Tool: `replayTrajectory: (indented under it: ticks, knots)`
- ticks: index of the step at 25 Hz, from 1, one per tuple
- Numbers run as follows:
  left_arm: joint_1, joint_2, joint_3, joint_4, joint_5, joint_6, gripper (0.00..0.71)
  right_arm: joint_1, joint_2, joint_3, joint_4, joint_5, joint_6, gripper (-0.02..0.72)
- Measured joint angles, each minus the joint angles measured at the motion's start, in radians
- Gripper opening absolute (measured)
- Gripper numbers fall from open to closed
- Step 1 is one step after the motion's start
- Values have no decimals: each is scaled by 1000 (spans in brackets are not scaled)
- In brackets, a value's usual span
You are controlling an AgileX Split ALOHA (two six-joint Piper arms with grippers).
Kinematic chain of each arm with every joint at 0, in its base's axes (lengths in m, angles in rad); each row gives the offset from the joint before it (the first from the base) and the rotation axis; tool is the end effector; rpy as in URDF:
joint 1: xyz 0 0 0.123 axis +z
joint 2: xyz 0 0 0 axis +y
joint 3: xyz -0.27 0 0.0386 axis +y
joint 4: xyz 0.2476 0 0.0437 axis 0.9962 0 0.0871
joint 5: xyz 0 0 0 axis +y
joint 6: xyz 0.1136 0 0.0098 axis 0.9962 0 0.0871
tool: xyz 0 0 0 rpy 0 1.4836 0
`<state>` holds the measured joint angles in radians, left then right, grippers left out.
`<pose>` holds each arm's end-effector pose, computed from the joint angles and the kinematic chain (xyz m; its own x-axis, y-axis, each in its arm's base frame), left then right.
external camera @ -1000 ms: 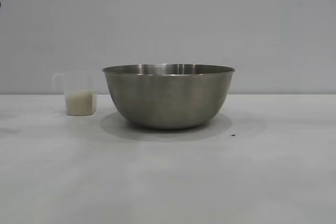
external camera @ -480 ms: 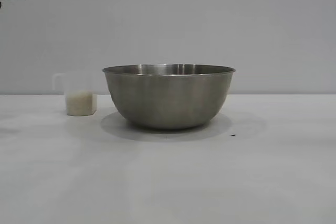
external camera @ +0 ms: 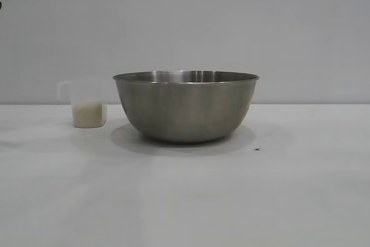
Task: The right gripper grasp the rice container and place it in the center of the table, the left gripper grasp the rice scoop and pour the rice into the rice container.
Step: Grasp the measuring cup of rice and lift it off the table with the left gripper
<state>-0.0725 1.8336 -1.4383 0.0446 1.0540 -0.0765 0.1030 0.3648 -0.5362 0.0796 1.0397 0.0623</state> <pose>0.3756 -0.0228 0.2072 -0.9777 0.0165 -0.2094 0.0112 0.9996 0.0266 0.0776 0.0159 0.2606 -0.7112 0.0293 -0.7024 -0.0786 0.9896 0.1208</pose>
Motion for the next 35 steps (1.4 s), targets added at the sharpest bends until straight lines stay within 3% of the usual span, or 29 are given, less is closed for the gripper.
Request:
replayTrajectory:
  ticks: [14,35]
  knots:
    - [0,0,0,0,0,0,251,0,-143,30,0,60,-123,328]
    - [0,0,0,0,-22,0,251,0,-202,48,0,87,-130,328]
